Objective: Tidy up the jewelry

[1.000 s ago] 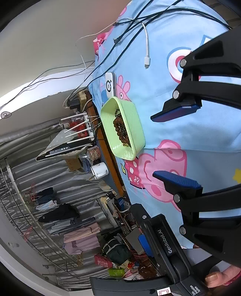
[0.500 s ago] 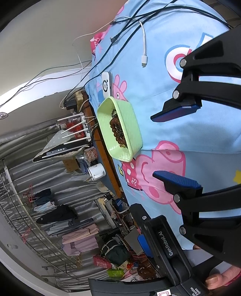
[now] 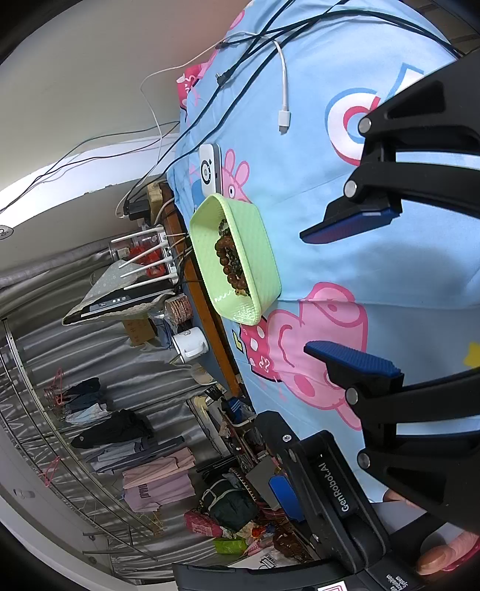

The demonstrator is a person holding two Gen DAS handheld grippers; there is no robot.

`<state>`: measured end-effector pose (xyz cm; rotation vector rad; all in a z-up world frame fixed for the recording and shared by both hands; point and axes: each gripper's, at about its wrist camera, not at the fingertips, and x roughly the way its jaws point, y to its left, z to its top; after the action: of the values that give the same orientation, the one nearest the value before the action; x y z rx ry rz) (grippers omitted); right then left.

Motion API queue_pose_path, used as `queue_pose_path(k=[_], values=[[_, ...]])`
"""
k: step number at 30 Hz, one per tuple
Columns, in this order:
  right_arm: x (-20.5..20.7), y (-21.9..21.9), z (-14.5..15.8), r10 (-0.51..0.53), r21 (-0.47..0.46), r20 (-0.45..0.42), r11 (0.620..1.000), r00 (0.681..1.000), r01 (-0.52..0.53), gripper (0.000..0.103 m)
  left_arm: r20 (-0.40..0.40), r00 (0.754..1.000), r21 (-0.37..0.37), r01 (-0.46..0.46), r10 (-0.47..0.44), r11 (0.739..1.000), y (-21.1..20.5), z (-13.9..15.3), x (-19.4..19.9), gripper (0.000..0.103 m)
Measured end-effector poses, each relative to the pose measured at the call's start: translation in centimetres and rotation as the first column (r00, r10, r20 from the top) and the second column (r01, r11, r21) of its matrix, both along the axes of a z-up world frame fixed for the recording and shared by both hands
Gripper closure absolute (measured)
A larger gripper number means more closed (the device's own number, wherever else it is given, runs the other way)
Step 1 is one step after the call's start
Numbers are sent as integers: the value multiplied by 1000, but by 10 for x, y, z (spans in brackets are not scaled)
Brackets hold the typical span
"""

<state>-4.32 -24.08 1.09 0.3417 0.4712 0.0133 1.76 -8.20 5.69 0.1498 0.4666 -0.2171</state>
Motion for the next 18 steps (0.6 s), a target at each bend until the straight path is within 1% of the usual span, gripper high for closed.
queue_pose_path(k=[9, 12, 18], values=[[0, 0, -2, -1, 1, -2, 1000, 1000, 1, 80, -21, 1000, -4, 6, -6, 1000, 1, -3, 2, 7], [0, -1, -3, -1, 2, -4, 1000, 1000, 1, 80, -27, 999, -16, 18, -18, 1000, 2, -5, 3, 7], [0, -3, -5, -5, 5, -2, 1000, 1000, 5, 80, -42, 998, -11, 52, -52, 999, -2, -7, 3, 7]])
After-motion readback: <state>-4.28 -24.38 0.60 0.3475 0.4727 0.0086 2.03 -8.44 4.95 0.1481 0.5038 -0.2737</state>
